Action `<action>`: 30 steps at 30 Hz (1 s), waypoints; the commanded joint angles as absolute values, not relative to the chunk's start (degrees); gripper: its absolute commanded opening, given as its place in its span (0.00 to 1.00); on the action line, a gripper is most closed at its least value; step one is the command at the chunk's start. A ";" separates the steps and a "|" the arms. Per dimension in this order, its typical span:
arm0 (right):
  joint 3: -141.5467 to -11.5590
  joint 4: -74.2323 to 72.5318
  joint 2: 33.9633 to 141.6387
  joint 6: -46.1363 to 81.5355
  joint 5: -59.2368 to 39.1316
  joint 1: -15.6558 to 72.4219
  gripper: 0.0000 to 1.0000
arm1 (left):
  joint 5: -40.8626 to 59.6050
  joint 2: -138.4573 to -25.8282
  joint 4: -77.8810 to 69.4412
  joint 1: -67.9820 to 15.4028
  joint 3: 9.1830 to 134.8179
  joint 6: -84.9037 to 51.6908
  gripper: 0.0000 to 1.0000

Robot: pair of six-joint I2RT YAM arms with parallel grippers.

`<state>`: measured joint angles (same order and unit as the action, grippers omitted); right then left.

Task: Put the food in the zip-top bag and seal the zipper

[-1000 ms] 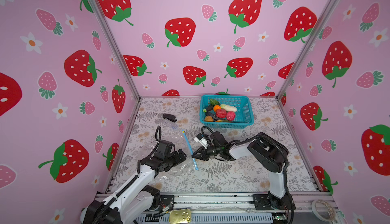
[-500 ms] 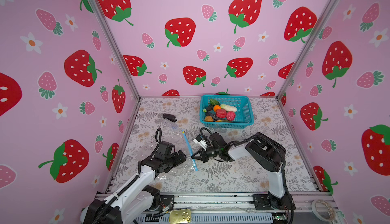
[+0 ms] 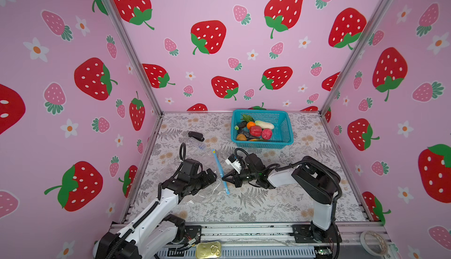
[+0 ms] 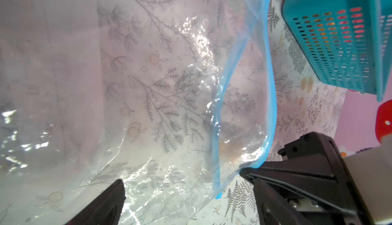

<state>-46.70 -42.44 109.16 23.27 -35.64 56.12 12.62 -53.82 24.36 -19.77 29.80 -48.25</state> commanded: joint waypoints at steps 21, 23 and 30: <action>-39.22 -53.22 101.71 1.04 -11.20 64.36 0.00 | 1.73 -57.93 31.77 -29.85 44.91 -43.98 0.87; -39.15 -53.19 101.63 0.58 -10.34 64.86 0.00 | 1.18 -59.48 31.30 -30.05 45.37 -43.21 0.84; -39.20 -53.42 101.51 0.26 -9.01 65.74 0.00 | -0.04 -65.35 30.80 -30.34 48.51 -40.13 0.79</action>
